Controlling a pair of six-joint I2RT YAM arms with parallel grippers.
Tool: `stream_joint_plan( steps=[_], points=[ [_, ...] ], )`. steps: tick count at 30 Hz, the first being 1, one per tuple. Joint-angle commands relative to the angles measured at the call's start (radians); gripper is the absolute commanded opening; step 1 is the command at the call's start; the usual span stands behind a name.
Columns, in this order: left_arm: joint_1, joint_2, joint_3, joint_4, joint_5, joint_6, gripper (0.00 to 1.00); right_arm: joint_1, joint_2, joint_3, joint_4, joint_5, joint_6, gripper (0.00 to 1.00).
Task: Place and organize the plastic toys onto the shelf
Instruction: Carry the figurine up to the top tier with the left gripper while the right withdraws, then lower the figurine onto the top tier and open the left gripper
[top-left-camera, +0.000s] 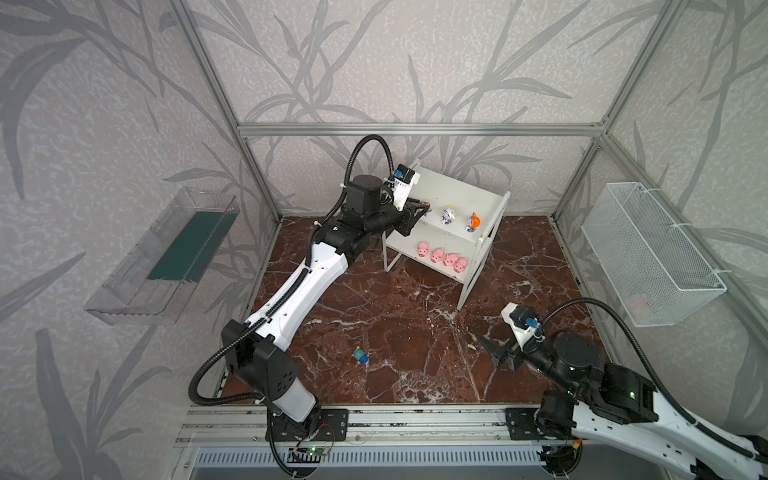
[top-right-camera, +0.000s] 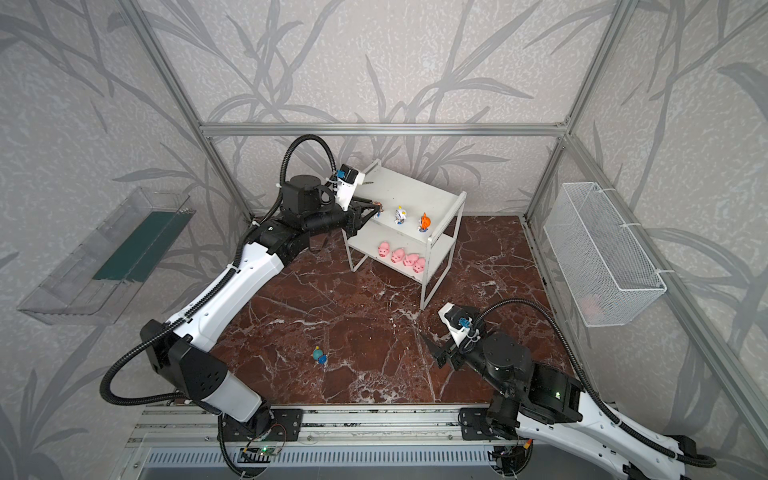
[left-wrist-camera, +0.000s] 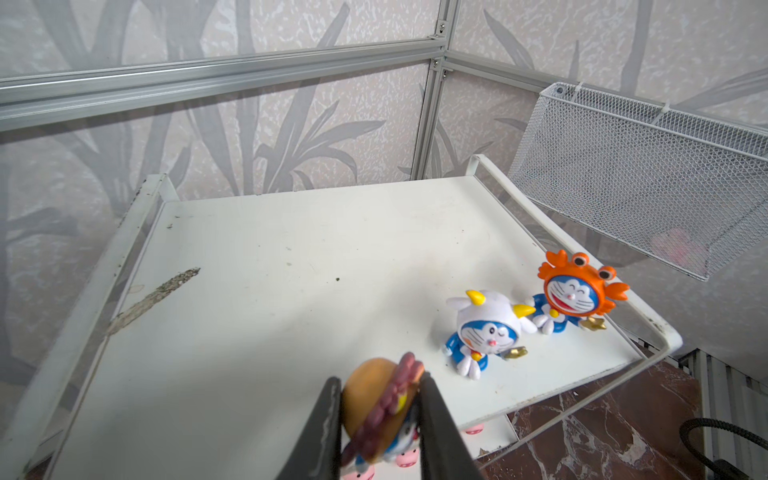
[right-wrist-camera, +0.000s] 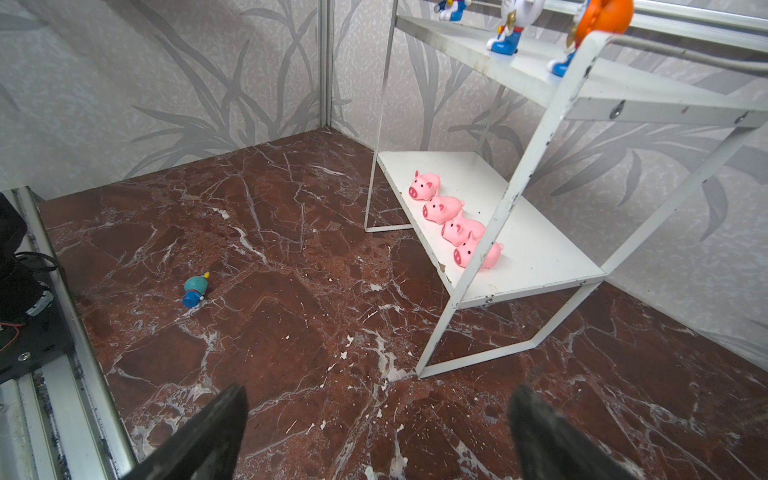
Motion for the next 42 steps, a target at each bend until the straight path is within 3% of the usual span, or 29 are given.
stream_joint_plan(
  steps=[1,35,42],
  points=[
    [0.005,0.012,0.039,0.028,0.031,0.003,0.24,0.003,-0.008,0.017,0.001,0.013,-0.006,0.97],
    [0.006,0.033,0.044,0.037,0.052,-0.008,0.40,0.003,-0.011,0.009,0.002,0.008,-0.001,0.97],
    [0.008,0.030,0.046,0.037,0.048,-0.005,0.52,0.003,-0.008,0.010,0.004,0.004,-0.003,0.97]
  ],
)
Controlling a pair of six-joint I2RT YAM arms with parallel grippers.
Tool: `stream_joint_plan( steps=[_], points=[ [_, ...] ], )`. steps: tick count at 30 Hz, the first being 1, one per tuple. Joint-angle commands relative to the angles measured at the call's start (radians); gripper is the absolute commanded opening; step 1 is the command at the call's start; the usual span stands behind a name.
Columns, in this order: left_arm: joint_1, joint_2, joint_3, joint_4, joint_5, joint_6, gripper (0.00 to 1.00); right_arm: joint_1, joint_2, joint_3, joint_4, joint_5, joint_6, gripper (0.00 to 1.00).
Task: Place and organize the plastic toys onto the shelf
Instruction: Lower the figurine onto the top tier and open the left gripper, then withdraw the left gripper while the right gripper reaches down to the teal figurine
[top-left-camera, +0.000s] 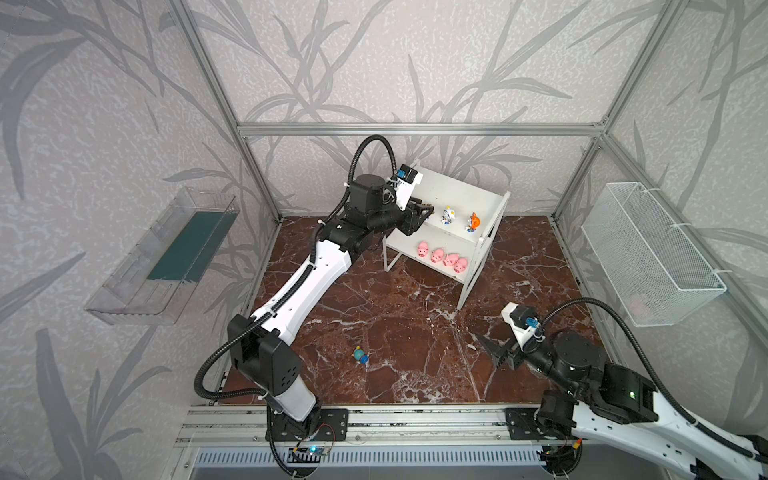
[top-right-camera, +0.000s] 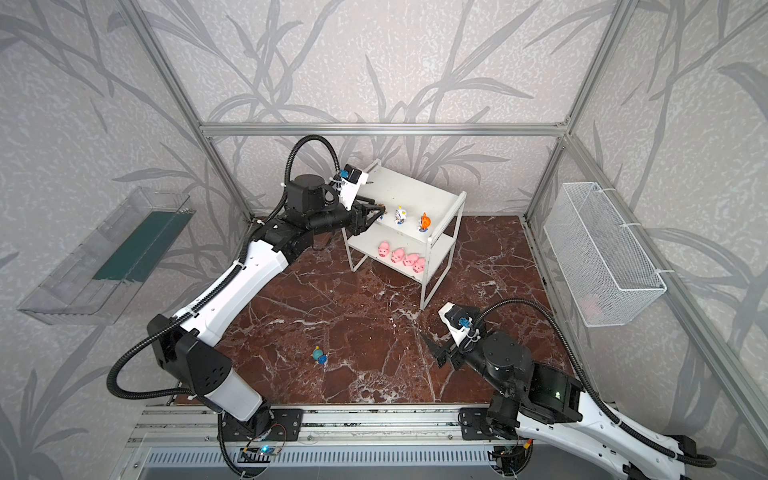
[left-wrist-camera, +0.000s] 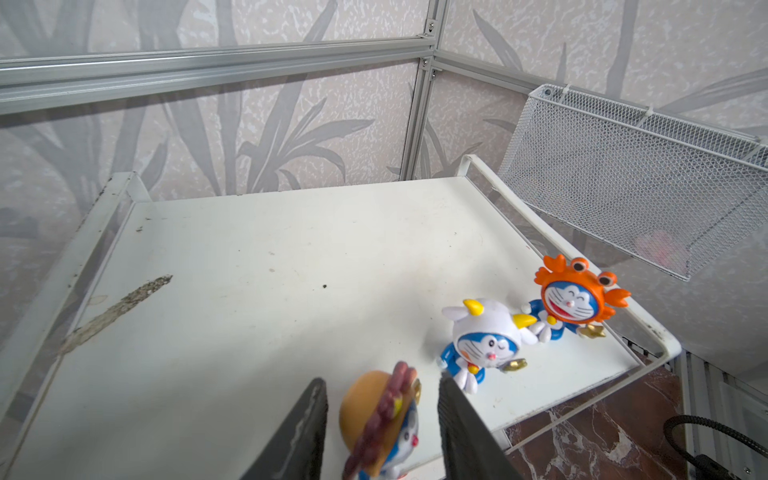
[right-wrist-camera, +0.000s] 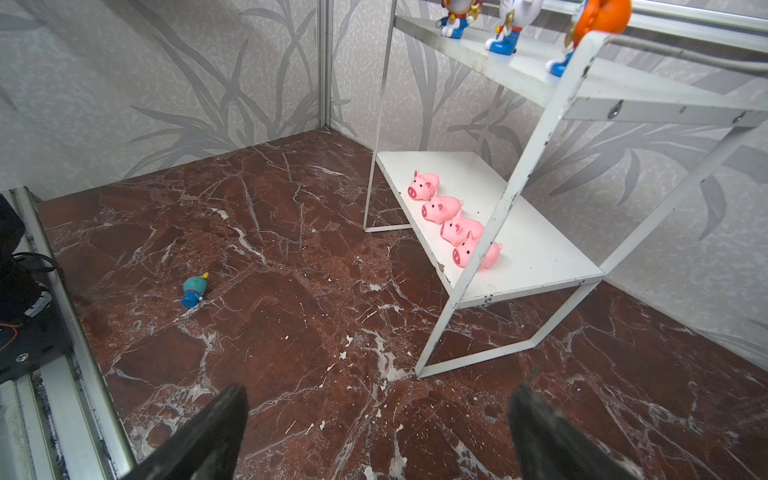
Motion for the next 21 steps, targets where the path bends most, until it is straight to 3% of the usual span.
stream_joint_plan(
  steps=[1,9,15,21],
  points=[
    [0.008,-0.001,0.035,0.017,0.011,0.009,0.56,0.003,-0.006,0.009,0.006,0.001,-0.005,0.97],
    [0.021,-0.066,0.023,0.027,-0.025,0.009,0.84,0.003,0.059,0.021,0.021,-0.063,-0.022,0.97],
    [0.028,-0.202,-0.052,-0.022,-0.160,-0.004,0.90,0.004,0.179,0.001,0.137,-0.214,-0.023,0.98],
    [0.029,-0.512,-0.366,-0.027,-0.404,-0.121,0.92,0.008,0.391,-0.058,0.395,-0.378,0.063,0.97]
  ],
)
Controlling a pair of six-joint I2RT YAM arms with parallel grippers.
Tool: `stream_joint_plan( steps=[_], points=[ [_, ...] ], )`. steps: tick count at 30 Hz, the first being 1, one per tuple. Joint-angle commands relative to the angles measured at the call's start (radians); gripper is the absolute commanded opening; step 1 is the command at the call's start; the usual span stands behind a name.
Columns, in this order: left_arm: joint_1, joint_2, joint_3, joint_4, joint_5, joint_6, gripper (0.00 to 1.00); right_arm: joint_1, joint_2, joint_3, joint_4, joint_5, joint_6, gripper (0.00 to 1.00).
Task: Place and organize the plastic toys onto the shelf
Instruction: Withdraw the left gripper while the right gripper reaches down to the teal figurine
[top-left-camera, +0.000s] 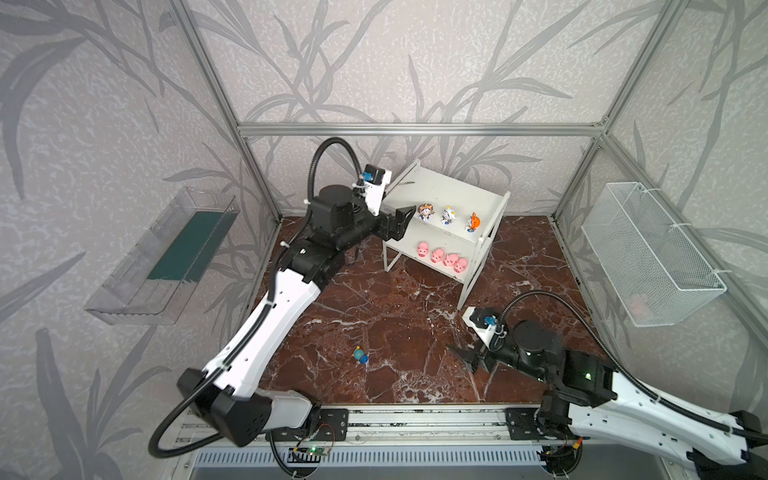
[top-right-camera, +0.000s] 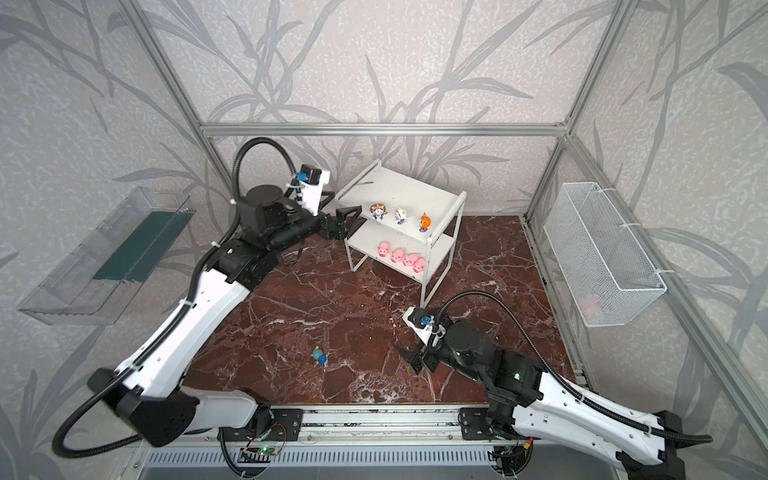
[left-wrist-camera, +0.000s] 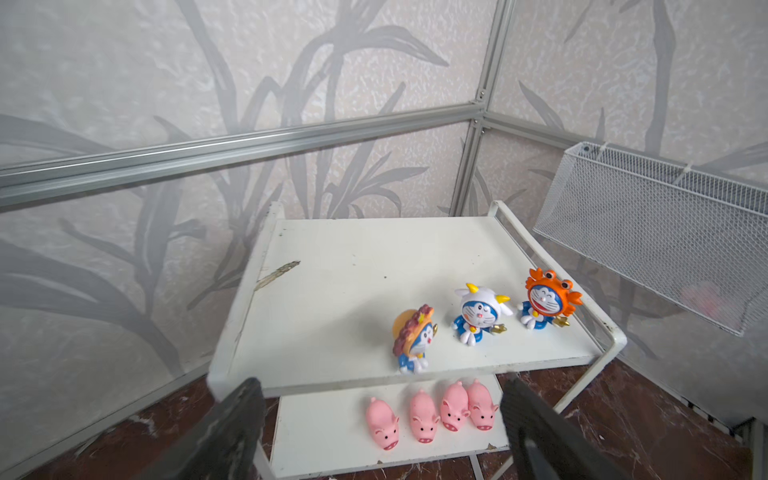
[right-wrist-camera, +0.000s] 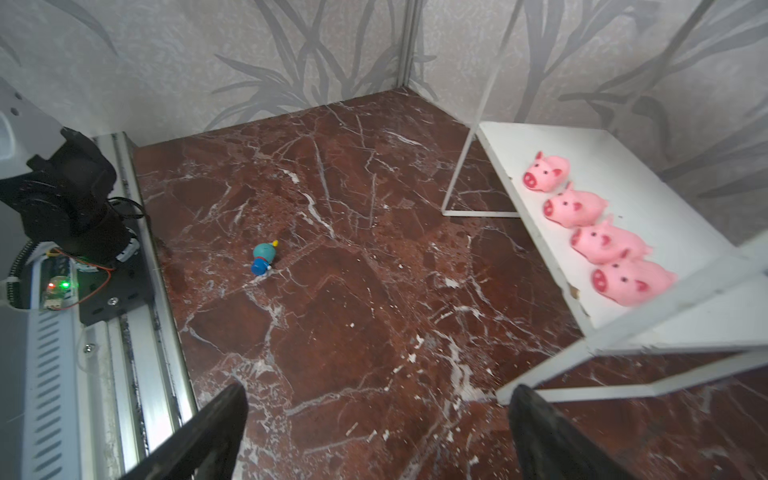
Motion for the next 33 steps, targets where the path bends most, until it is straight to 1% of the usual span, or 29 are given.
stream_joint_plan(
  steps=[1,4,9,12,15,17,19,20,22,26,30,33],
  points=[
    [0.005,-0.165,-0.155,-0.042,-0.202,-0.082,0.92,0.013,0.112,-0.037,0.222,-0.132,0.063,0.97],
    [0.005,-0.331,-0.298,-0.129,-0.291,-0.133,0.92,0.036,0.257,-0.034,0.336,-0.180,0.086,0.95],
    [0.005,-0.576,-0.471,-0.301,-0.395,-0.223,0.92,0.054,0.533,0.041,0.429,-0.252,0.135,0.89],
    [0.006,-0.696,-0.537,-0.375,-0.433,-0.253,0.94,0.057,0.695,0.106,0.483,-0.303,0.164,0.86],
    [0.005,-0.775,-0.577,-0.427,-0.465,-0.261,0.95,0.057,0.852,0.199,0.486,-0.352,0.173,0.78],
    [0.005,-0.800,-0.592,-0.440,-0.479,-0.262,0.96,0.059,0.932,0.245,0.496,-0.361,0.184,0.73],
    [0.005,-0.829,-0.601,-0.451,-0.485,-0.259,0.96,0.056,1.016,0.294,0.484,-0.332,0.200,0.66],
    [0.006,-0.833,-0.603,-0.450,-0.485,-0.259,0.96,0.055,1.044,0.318,0.471,-0.333,0.200,0.64],
    [0.005,-0.840,-0.612,-0.450,-0.481,-0.258,0.96,0.052,1.107,0.376,0.450,-0.368,0.197,0.63],
    [0.006,-0.840,-0.614,-0.445,-0.468,-0.259,0.96,0.052,1.206,0.449,0.462,-0.436,0.215,0.65],
    [0.005,-0.844,-0.618,-0.446,-0.465,-0.259,0.96,0.052,1.267,0.479,0.475,-0.435,0.239,0.65],
    [0.006,-0.844,-0.618,-0.445,-0.461,-0.259,0.96,0.053,1.287,0.493,0.461,-0.425,0.242,0.61]
  ],
)
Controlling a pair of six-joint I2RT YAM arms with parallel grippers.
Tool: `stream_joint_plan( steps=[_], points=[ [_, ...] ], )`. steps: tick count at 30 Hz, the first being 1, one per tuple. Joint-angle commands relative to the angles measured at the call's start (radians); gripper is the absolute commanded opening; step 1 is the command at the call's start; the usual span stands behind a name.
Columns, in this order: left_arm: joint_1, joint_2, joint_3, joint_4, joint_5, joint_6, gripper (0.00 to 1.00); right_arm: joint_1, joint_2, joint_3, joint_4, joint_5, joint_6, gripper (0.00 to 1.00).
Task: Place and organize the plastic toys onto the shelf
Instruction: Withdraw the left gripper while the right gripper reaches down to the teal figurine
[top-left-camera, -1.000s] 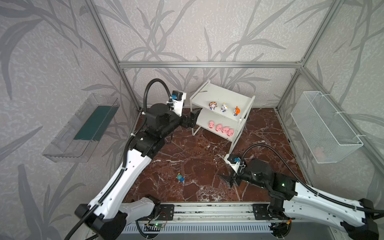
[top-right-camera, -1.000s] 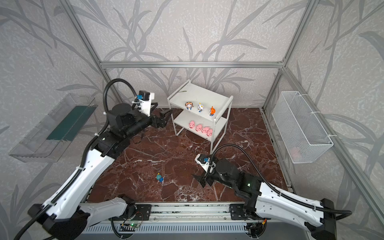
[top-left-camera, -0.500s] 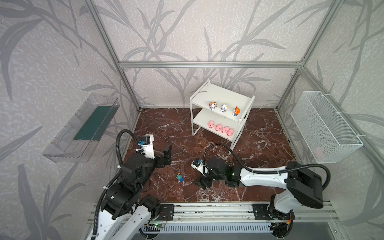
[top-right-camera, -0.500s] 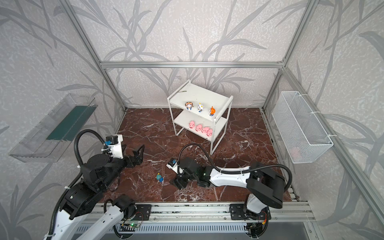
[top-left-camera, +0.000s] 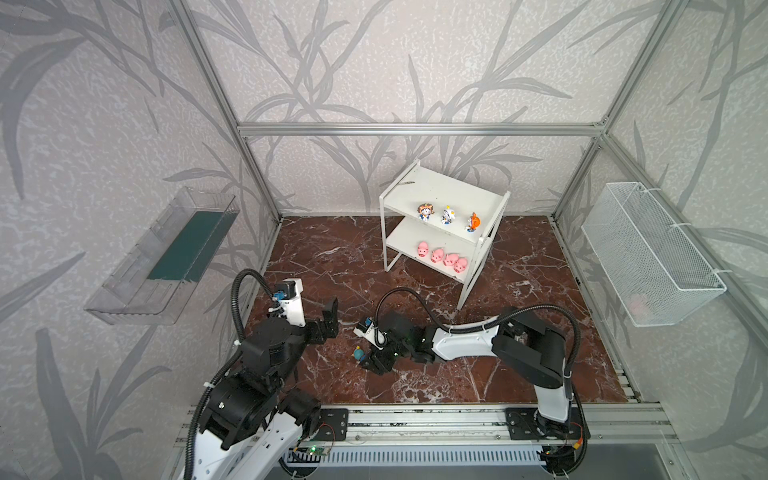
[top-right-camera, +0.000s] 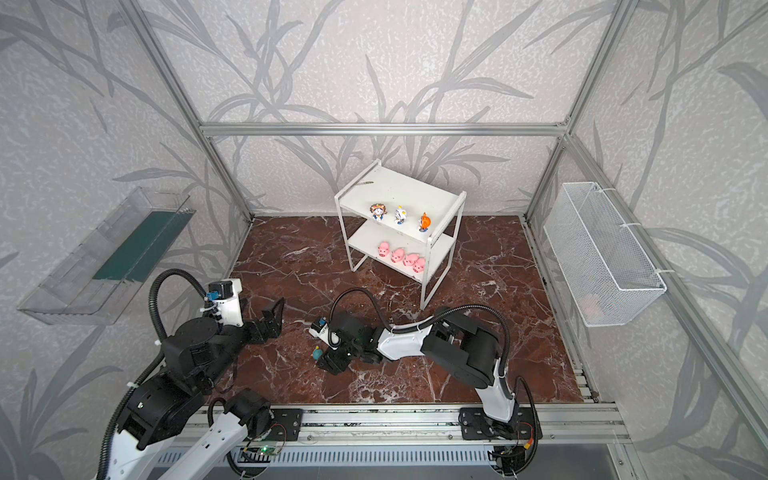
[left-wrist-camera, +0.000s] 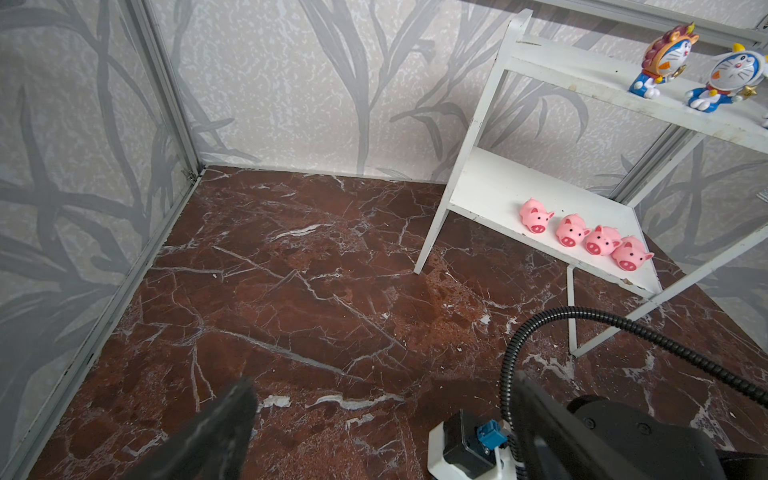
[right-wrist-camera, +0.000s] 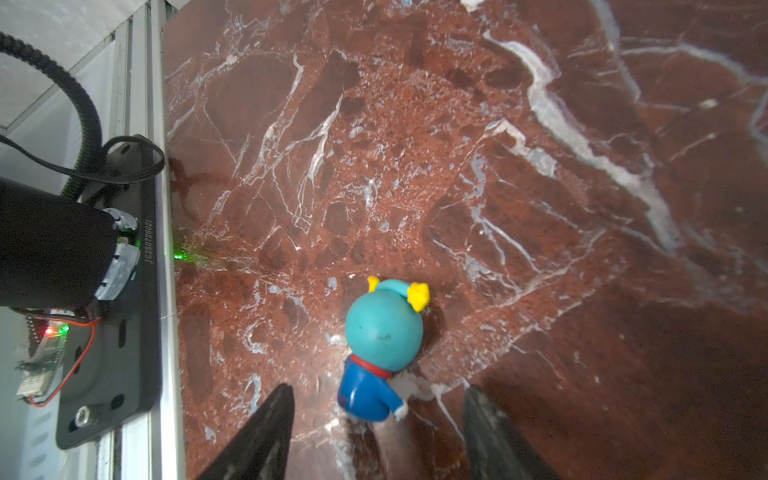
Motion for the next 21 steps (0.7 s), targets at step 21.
stream_joint_plan(
  steps=[21],
  points=[
    [0.005,0.025,-0.009,0.003,0.010,-0.019,0.96,0.031,-0.085,-0.033,-0.119,0.283,-0.052,0.23]
  ],
)
